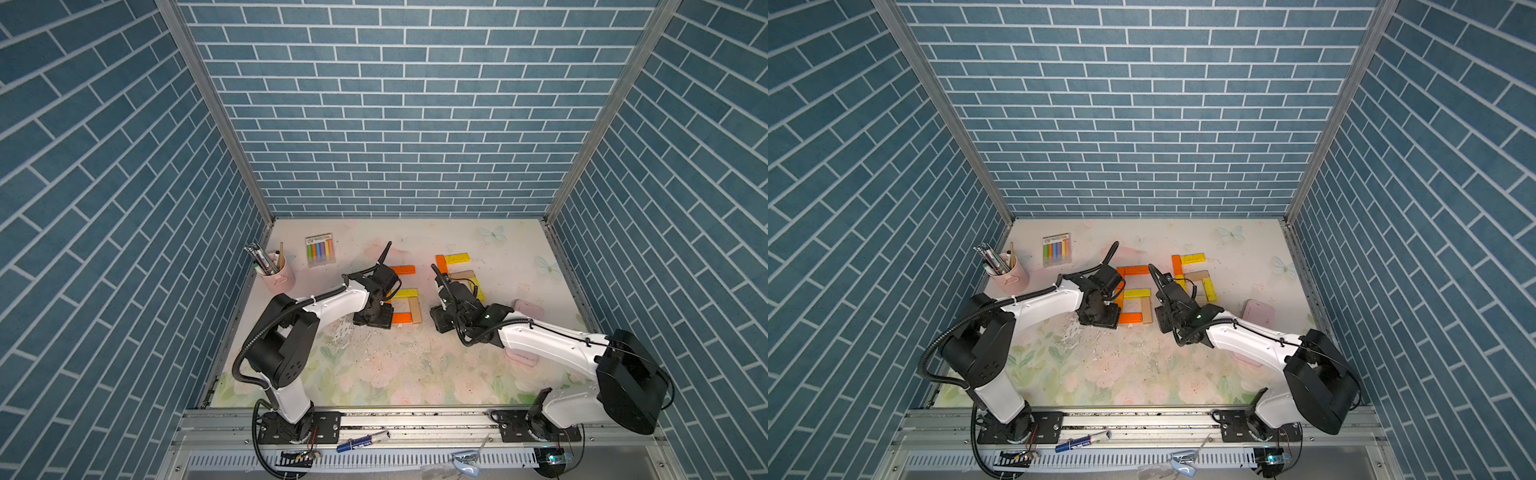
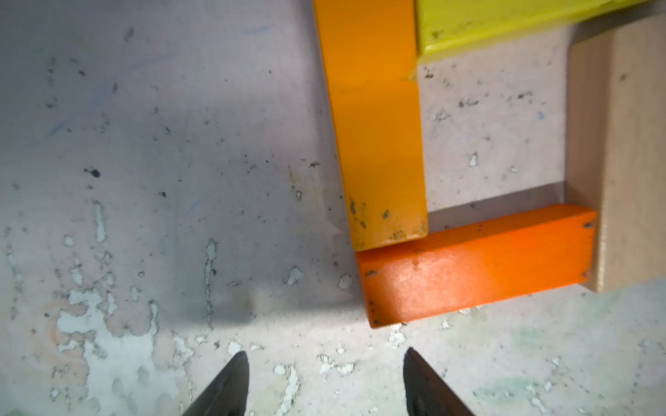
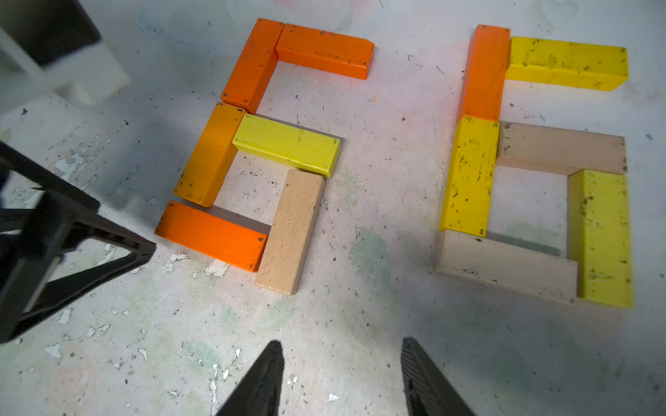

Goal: Assemble the number 6 with building blocks
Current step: Adjust the building block at the center of the board.

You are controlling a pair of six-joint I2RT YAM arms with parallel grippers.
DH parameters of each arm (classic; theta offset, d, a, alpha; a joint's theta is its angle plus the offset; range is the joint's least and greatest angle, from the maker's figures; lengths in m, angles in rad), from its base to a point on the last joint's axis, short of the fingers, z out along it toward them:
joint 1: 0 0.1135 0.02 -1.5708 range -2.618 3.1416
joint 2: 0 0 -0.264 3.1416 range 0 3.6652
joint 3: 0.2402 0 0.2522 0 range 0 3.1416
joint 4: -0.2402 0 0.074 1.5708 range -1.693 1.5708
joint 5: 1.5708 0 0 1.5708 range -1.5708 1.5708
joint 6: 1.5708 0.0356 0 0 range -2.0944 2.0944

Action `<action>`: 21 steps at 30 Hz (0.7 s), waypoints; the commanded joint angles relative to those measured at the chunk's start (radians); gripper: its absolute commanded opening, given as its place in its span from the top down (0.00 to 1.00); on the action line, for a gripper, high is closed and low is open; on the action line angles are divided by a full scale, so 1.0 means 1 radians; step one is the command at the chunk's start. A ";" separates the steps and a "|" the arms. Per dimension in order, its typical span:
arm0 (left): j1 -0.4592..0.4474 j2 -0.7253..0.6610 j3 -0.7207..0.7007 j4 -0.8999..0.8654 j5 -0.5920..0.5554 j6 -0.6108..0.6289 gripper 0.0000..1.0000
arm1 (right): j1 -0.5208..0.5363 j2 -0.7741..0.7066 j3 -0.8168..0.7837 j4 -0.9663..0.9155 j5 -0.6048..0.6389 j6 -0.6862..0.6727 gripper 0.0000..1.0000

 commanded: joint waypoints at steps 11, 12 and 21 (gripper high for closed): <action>0.023 -0.230 -0.089 0.006 -0.041 -0.047 0.18 | 0.011 0.221 0.134 -0.117 0.013 0.174 0.62; 0.026 -0.248 -0.094 0.003 -0.048 -0.048 0.17 | 0.012 0.234 0.139 -0.121 0.014 0.181 0.62; 0.066 -0.389 -0.122 -0.010 -0.058 -0.052 0.12 | 0.014 0.305 0.165 -0.126 0.014 0.214 0.61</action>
